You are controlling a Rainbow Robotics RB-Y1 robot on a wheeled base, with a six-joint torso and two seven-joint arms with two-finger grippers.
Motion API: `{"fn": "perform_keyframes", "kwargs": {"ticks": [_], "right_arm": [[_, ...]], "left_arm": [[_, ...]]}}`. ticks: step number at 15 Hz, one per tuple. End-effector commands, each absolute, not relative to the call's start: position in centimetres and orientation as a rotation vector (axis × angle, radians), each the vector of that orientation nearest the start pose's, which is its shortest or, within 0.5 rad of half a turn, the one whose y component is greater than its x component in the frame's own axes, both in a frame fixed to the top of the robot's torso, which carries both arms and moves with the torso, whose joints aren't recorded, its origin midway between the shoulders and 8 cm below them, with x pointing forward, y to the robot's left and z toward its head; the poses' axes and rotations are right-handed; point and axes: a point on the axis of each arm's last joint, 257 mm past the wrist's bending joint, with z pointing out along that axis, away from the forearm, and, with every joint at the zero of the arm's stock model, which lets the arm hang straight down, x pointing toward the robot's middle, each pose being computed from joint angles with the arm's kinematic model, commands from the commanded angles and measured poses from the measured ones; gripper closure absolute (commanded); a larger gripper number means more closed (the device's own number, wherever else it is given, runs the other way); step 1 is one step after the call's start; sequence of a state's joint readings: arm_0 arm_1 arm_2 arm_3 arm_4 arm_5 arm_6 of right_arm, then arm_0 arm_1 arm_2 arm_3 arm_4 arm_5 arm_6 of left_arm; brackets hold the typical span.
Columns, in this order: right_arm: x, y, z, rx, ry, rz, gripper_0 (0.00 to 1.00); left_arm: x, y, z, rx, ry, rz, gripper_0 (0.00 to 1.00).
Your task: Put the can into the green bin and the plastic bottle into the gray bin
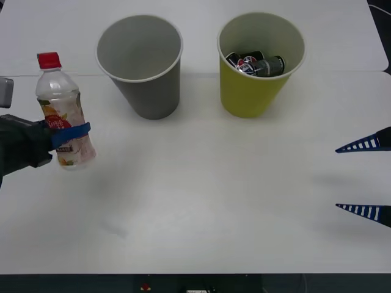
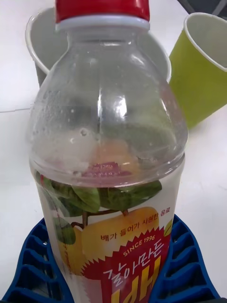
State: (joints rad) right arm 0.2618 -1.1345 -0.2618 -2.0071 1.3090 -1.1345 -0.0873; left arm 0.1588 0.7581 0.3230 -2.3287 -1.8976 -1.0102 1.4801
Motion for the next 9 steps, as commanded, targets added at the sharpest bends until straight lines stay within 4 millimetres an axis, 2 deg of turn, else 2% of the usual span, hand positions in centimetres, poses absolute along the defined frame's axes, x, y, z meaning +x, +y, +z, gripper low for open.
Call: {"fn": "perform_keyframes", "kwargs": {"ticks": [1,6,9], "right_arm": [[34.1,-28.6,-16.7,-1.634,1.596,0.209,0.00],[34.1,-28.6,-16.7,-1.634,1.596,0.209,0.00],[34.1,-28.6,-16.7,-1.634,1.596,0.209,0.00]], "left_arm": [[41.9,24.0,-7.4,0.514,1.980,-0.393,1.00],[44.5,22.5,-3.6,0.631,1.973,-0.341,1.00],[47.4,21.3,-1.2,0.668,1.967,-0.347,1.00]]}}
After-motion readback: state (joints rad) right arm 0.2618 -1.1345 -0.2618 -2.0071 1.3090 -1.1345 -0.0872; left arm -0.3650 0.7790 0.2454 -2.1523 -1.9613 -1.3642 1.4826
